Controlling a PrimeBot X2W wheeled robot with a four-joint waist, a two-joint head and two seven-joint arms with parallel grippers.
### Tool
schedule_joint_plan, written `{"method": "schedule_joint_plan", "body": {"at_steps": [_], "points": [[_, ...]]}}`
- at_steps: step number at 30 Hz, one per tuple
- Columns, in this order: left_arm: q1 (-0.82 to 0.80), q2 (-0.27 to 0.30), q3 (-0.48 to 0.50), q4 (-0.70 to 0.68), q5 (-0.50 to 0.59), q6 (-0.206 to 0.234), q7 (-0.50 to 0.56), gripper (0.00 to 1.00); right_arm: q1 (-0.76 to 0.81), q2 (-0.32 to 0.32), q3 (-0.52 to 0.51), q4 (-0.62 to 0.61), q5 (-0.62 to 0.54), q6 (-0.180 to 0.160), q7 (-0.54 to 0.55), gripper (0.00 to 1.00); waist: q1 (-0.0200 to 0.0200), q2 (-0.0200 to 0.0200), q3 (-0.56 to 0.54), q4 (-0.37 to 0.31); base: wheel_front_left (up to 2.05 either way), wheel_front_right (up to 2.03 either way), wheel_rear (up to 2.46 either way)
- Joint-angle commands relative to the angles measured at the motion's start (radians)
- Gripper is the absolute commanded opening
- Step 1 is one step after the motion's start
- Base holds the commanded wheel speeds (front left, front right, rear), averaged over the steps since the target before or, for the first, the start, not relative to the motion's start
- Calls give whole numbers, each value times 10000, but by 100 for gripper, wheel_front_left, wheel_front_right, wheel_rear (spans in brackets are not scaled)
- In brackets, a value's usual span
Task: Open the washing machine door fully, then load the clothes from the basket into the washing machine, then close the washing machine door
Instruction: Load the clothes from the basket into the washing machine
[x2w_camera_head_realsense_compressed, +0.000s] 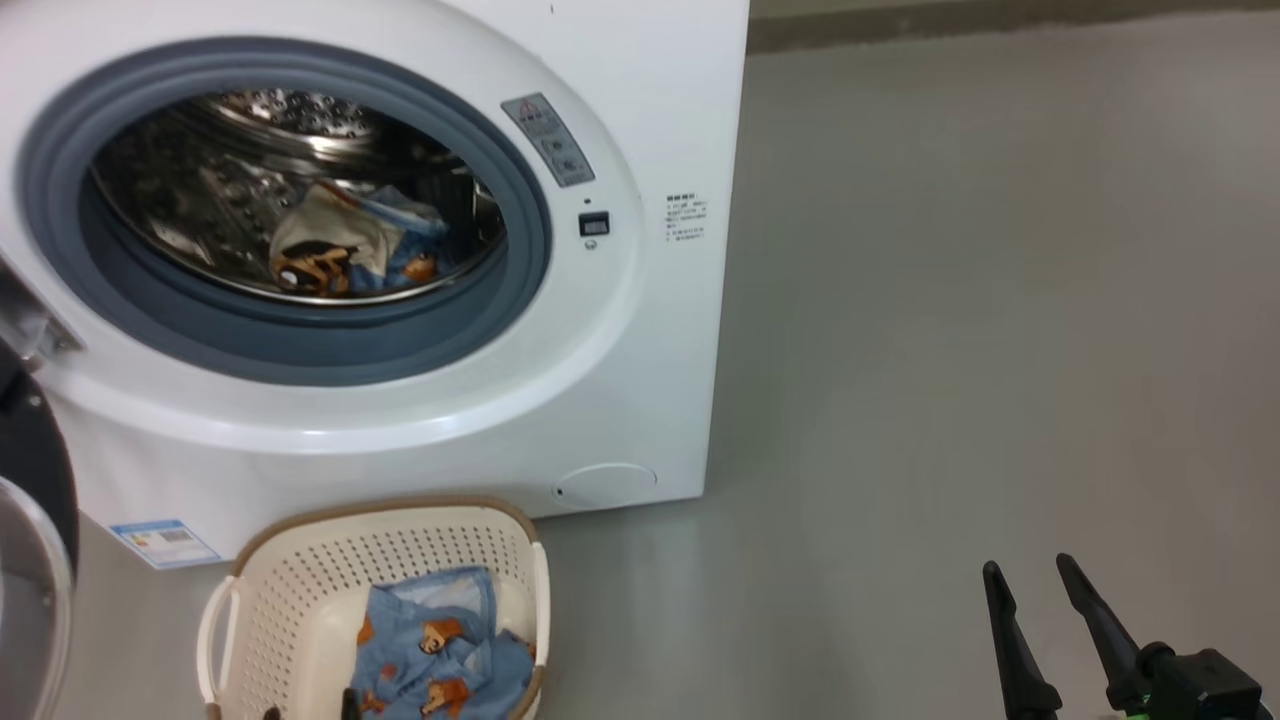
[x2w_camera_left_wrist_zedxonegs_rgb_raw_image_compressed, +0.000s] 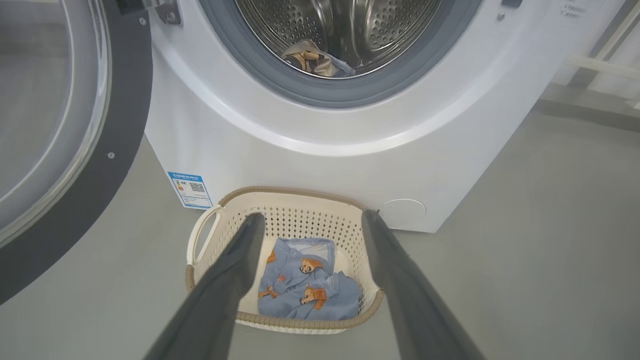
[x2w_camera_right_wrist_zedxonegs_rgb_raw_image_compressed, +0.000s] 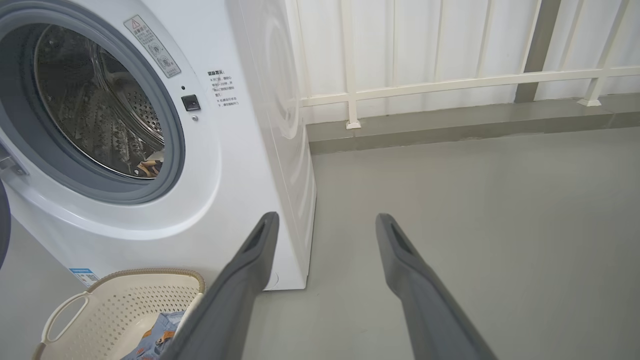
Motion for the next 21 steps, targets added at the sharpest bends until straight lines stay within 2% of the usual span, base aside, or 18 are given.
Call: {"method": "schedule_joint_plan", "body": {"at_steps": [1, 4, 11, 16, 21], "points": [[-649, 85, 235, -19, 106, -24, -65, 100, -367, -56, 231, -278, 29, 16, -49, 100, 0, 0, 506, -167, 0, 0, 0], [-1190, 85, 73, 649, -249, -117, 88, 100, -604, -20, 239, -315, 81, 16, -49, 100, 0, 0, 1132, -255, 0, 0, 0], [-3199, 209, 10, 2344, -906, -591, 1469, 100, -1482, 32, 515, -360, 174, 16, -49, 100, 0, 0, 2986, -449, 0, 0, 0], [-4684, 651, -56, 3566, -1081, -1057, 2335, 100, -2214, 38, 590, -432, 211, 16, -49, 100, 0, 0, 4221, -660, 0, 0, 0], [-5929, 1092, -25, 4773, -1184, -1489, 2501, 100, -2795, 47, 628, -449, 282, 16, -49, 100, 0, 0, 5145, -930, 0, 0, 0]]}}
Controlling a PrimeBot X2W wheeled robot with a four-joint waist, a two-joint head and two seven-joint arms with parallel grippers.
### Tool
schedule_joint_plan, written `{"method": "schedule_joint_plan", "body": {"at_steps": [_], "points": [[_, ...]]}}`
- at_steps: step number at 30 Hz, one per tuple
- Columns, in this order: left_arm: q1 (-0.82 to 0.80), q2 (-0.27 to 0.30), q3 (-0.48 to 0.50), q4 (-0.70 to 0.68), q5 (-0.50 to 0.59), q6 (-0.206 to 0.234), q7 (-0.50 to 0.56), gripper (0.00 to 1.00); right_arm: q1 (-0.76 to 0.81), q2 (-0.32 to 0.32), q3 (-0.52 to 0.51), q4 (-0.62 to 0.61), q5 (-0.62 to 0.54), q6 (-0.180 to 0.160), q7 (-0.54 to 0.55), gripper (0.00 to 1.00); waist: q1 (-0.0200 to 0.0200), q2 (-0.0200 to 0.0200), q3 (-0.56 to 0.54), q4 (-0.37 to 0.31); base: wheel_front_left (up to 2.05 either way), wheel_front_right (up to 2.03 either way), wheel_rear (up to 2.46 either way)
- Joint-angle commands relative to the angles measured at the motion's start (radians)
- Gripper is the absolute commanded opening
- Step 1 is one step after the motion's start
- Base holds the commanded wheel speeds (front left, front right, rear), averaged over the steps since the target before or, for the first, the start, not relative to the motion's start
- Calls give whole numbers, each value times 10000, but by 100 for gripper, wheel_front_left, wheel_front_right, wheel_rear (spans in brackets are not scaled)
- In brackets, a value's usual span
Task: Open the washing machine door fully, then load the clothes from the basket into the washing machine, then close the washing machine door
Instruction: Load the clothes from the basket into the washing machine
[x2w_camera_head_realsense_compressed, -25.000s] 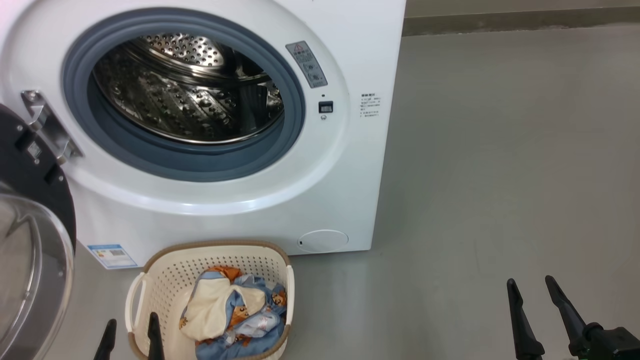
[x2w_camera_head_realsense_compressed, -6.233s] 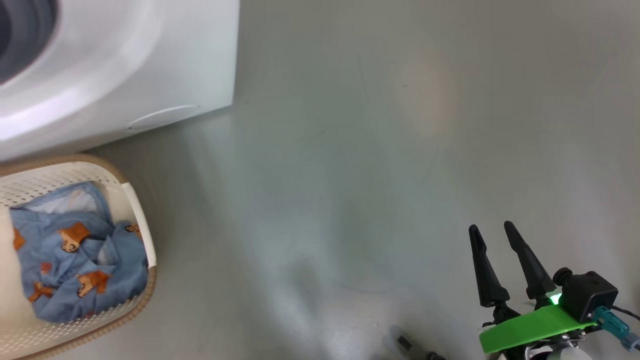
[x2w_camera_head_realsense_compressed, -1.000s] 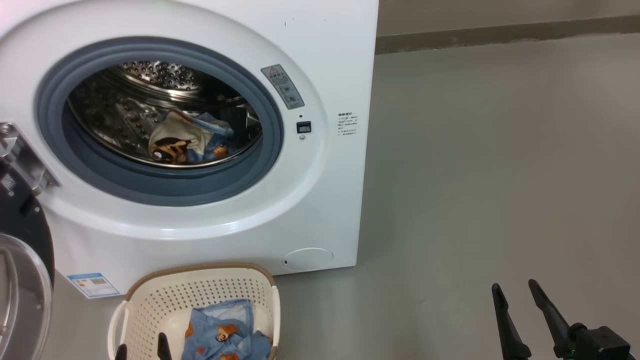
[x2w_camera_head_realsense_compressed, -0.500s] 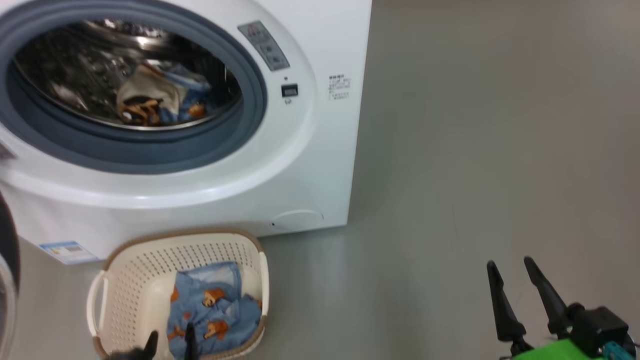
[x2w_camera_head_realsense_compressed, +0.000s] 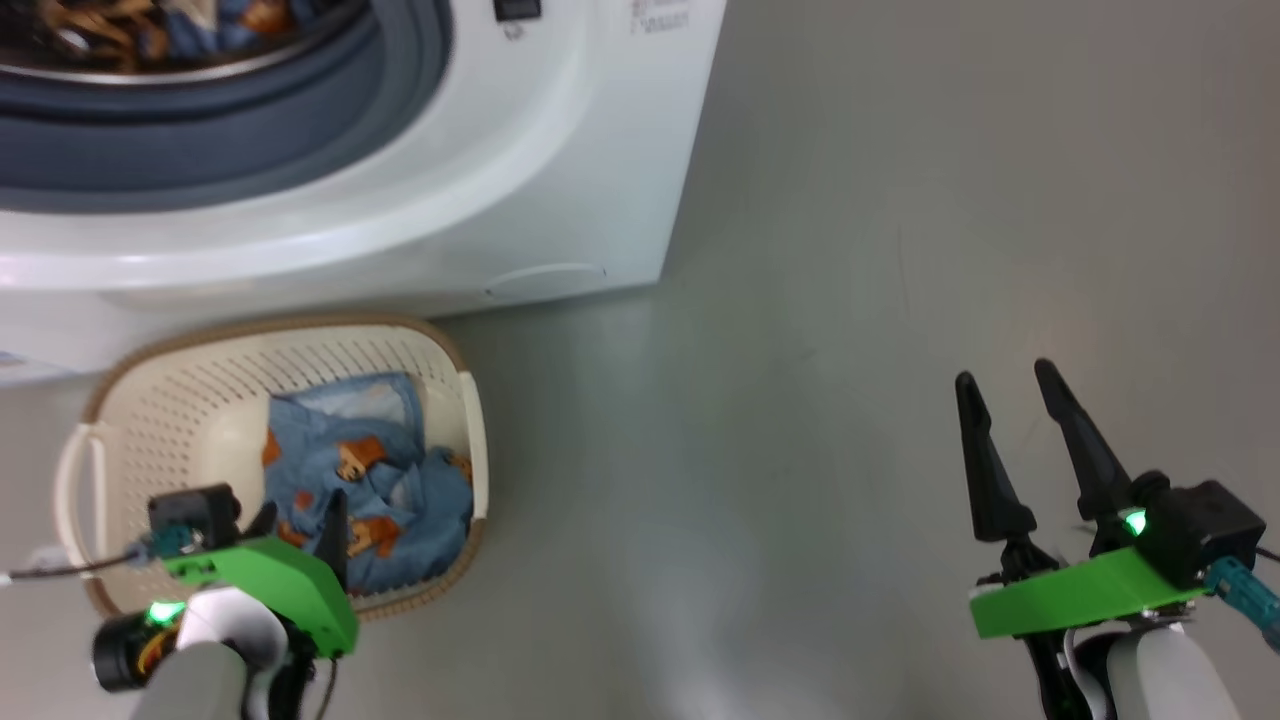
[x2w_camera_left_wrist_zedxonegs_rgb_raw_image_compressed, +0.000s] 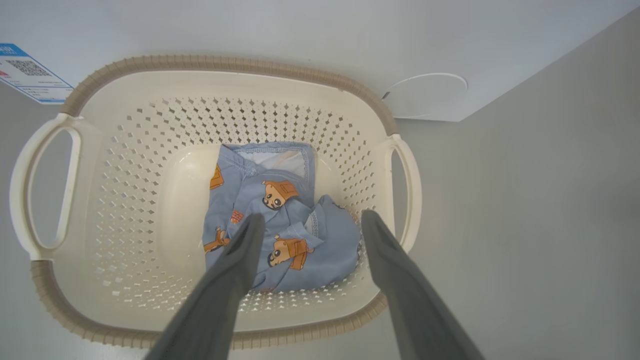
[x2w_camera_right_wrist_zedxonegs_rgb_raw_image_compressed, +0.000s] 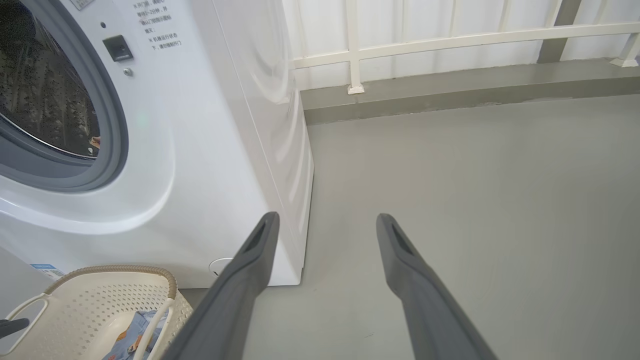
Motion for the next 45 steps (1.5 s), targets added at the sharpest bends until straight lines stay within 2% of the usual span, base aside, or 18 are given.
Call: {"method": "schedule_joint_plan", "body": {"at_steps": [1, 8, 17, 27, 45], "points": [[-359, 441, 265, 194, 39, -93, 9, 100, -241, -26, 280, -262, 185, 16, -48, 100, 1, 0, 1453, -496, 0, 0, 0], [-1810, 759, 400, 2128, -290, -339, 643, 100, -844, -16, 365, -343, 254, 16, -48, 100, 1, 0, 2440, -798, 0, 0, 0], [-3197, 1020, 388, 3742, -368, -398, 683, 100, -1234, -28, 200, -510, 375, 16, -48, 100, 1, 0, 3490, -1000, 0, 0, 0], [-4388, 1296, 327, 4963, -417, -443, 631, 100, -1530, -95, -73, -729, 555, 16, -48, 100, 1, 0, 4456, -1045, 0, 0, 0], [-5405, 1390, 70, 6065, -471, -560, 329, 100, -1564, -173, -334, -920, 711, 16, -48, 100, 1, 0, 5101, -1185, 0, 0, 0]]}}
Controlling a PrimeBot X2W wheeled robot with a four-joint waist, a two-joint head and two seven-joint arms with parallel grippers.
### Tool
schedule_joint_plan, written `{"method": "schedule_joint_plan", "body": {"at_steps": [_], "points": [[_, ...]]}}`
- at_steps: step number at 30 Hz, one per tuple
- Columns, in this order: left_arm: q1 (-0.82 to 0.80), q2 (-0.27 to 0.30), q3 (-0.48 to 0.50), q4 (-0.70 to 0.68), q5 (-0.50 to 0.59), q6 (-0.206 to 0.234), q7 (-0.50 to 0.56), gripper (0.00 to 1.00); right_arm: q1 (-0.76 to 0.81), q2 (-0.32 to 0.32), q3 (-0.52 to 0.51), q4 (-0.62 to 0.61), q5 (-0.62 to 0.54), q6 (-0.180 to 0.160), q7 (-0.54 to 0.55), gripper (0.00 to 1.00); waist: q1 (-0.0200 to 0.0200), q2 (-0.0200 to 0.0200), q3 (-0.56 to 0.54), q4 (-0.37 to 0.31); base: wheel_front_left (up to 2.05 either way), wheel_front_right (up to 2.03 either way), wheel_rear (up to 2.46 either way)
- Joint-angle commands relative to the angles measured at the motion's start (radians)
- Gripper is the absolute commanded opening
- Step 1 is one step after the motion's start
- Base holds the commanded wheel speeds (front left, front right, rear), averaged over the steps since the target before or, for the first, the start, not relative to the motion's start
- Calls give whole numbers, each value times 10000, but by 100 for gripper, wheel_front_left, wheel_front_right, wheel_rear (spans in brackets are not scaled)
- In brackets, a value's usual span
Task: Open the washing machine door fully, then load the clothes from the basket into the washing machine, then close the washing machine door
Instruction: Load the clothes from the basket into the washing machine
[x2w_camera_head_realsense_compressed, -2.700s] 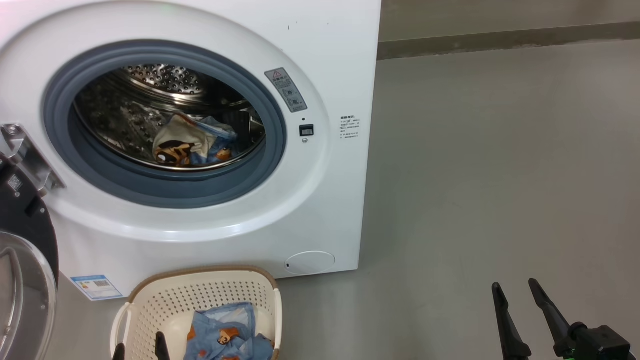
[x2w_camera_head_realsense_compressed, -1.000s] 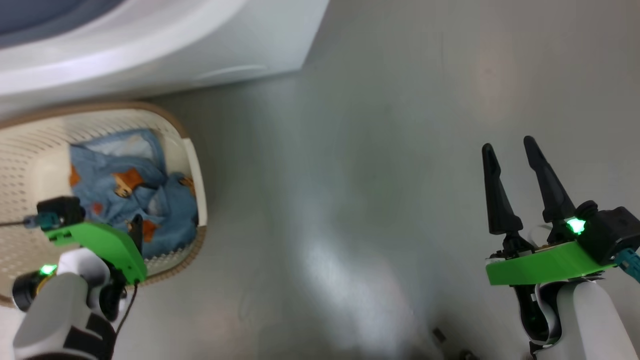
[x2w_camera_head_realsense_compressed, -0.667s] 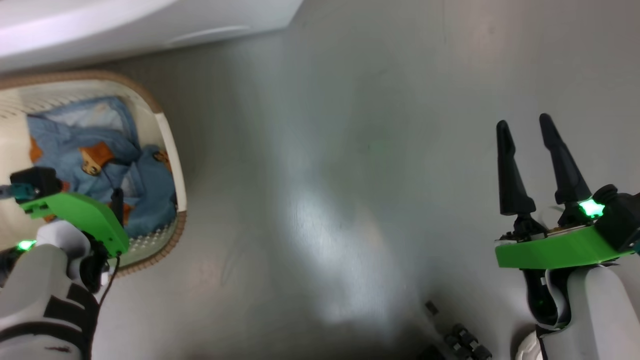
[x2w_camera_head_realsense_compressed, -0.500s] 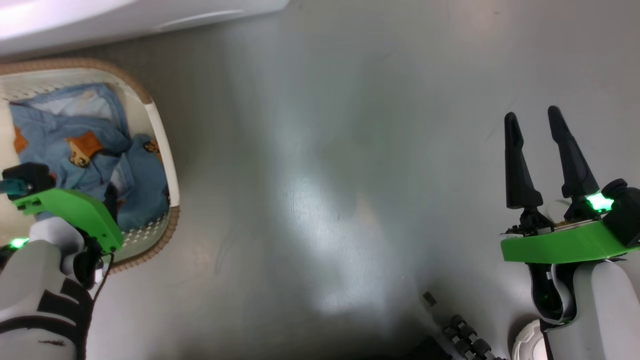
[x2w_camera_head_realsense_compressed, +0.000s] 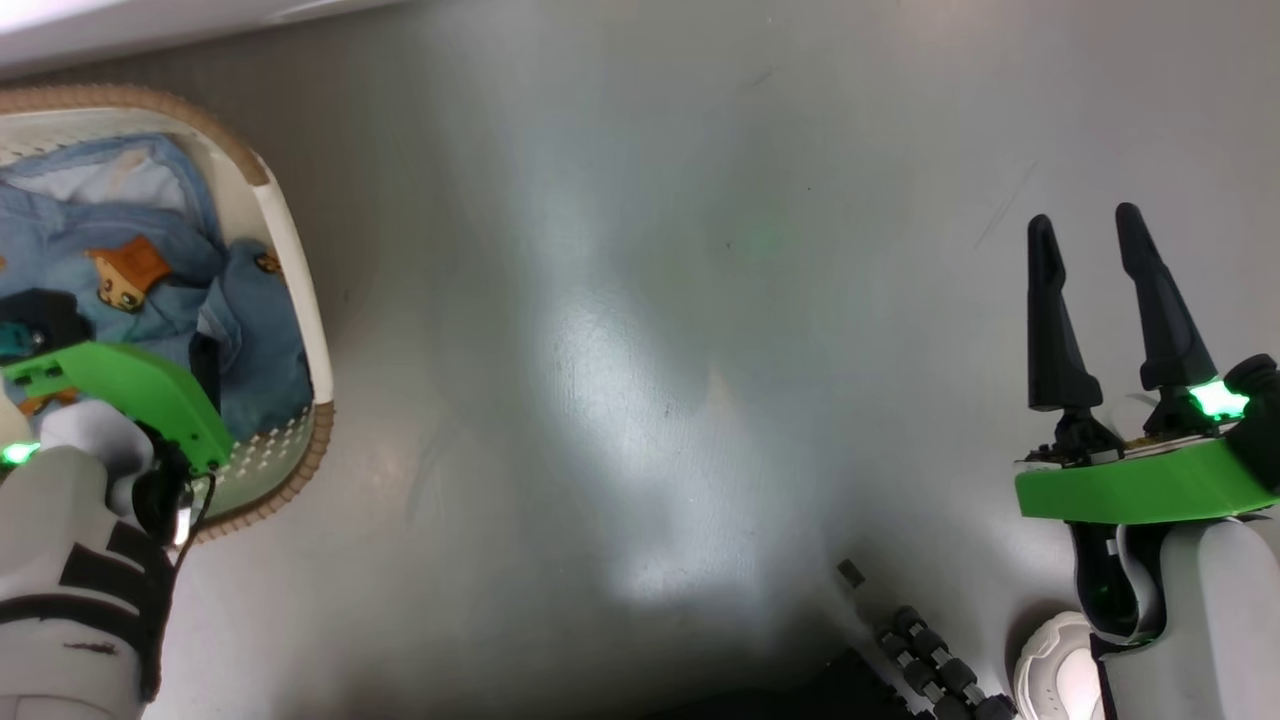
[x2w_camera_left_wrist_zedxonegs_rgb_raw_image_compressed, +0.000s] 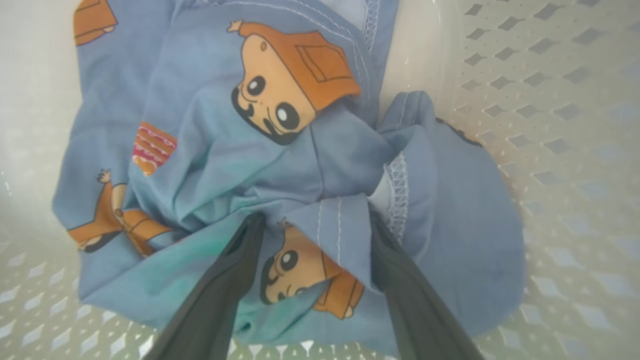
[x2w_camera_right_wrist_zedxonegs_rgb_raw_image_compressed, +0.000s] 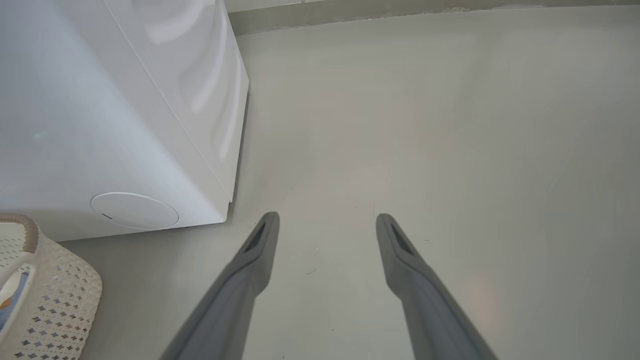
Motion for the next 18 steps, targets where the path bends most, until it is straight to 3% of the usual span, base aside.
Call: {"method": "schedule_joint_plan", "body": {"at_steps": [1, 18], "points": [[132, 414, 106, 48, 3, -24, -34, 100, 216, -83, 75, -256, 168, 16, -48, 100, -1, -1, 109, -32, 0, 0, 0], [-548, 474, -87, 286, -46, 296, 166, 100, 361, -198, -147, -597, 180, 16, -48, 100, -1, -1, 622, -207, 0, 0, 0]]}}
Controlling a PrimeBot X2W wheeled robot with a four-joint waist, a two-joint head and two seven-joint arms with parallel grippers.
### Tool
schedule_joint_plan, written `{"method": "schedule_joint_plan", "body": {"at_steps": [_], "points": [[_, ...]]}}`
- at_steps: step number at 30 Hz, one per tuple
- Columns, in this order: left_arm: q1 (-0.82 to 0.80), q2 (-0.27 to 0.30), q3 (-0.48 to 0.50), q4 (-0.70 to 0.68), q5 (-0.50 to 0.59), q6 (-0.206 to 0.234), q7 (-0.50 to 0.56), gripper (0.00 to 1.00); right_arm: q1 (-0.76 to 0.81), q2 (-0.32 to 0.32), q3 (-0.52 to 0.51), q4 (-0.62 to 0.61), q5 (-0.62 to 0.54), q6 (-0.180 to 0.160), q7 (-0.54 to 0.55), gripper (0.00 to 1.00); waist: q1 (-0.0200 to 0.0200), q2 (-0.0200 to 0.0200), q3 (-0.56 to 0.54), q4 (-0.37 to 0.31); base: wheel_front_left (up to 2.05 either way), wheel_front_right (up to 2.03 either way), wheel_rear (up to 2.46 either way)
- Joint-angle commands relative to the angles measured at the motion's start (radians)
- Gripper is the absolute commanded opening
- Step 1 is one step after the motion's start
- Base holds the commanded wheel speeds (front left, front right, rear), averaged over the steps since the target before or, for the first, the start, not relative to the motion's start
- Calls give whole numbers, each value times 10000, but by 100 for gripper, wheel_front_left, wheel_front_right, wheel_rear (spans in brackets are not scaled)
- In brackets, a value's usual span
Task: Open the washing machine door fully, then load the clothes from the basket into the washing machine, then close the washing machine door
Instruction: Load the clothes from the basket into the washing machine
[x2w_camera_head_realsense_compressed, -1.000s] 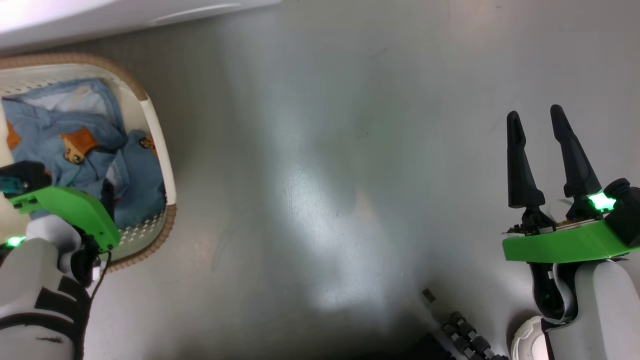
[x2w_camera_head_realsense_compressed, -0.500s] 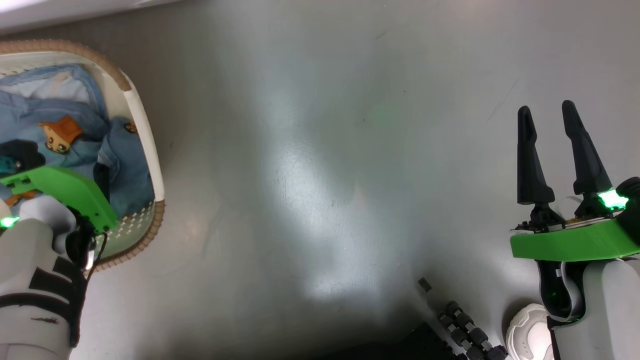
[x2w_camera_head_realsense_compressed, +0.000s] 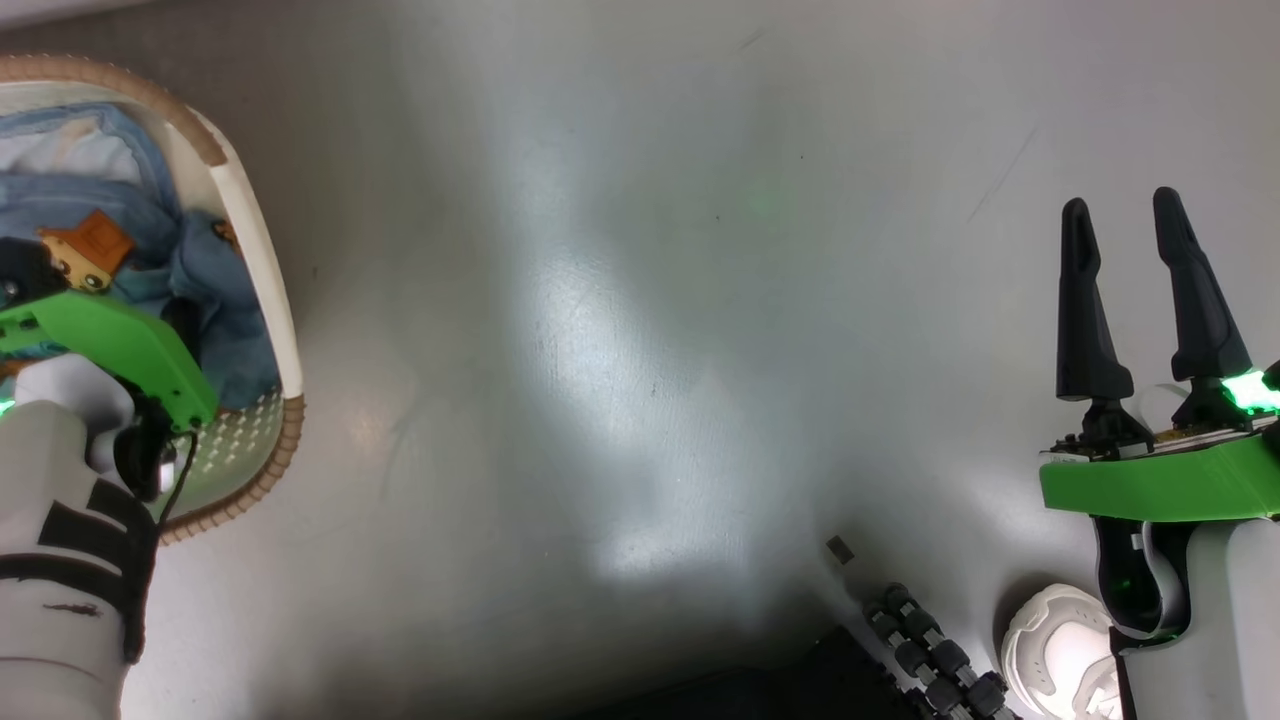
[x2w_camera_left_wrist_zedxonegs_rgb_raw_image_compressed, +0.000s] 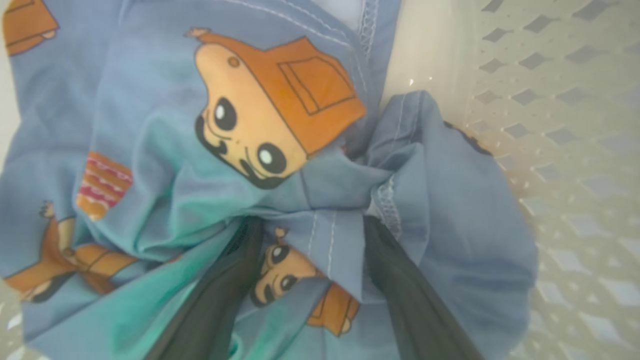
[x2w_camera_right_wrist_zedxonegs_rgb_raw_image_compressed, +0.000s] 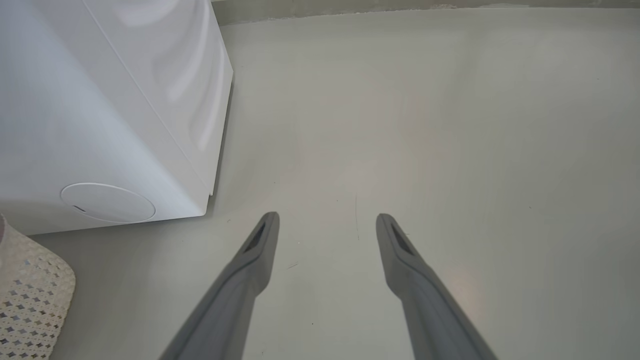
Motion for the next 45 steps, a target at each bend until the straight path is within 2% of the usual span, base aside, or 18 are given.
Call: {"method": "schedule_joint_plan", "body": {"at_steps": [1, 11, 14, 17, 18, 25, 32, 39, 45], "points": [[213, 385, 114, 4, -42, 115, 53, 100, 369, -122, 103, -233, 144, 16, -48, 100, -1, 0, 42, -6, 0, 0, 0], [29, 267, -1, 53, -42, 651, -64, 100, 347, -87, 133, -320, 132, 16, -48, 100, -1, 0, 140, -8, 0, 0, 0], [44, 294, -21, 62, -52, 784, -116, 67, 344, -95, 125, -344, 158, 16, -48, 100, -1, 0, 161, -45, 0, 0, 0], [31, 345, -49, 68, -41, 903, -325, 9, 355, -104, 105, -354, 168, 16, -48, 100, -1, 0, 186, -84, 0, 0, 0], [32, 360, -63, 70, -38, 921, -367, 0, 357, -103, 101, -352, 166, 16, -48, 100, -1, 0, 185, -89, 0, 0, 0], [149, 285, 117, 62, -269, 1116, -1280, 0, 295, -53, 84, -233, 165, 16, -48, 100, -1, 0, -92, 10, 0, 0, 0], [697, -238, 153, 36, -448, 754, -2593, 0, 269, -25, 45, -79, 153, 16, -48, 100, -1, 0, -1021, 450, 0, 0, 0], [1516, -488, 343, -204, -616, 636, -3043, 0, 429, -29, -14, 64, 113, 16, -48, 100, -1, 0, -2233, 868, 0, 0, 0], [3178, -712, 991, -2204, -464, 916, -3079, 0, 1072, -92, -59, 280, 9, 16, -48, 100, -1, 0, -3839, 1323, 0, 0, 0]]}}
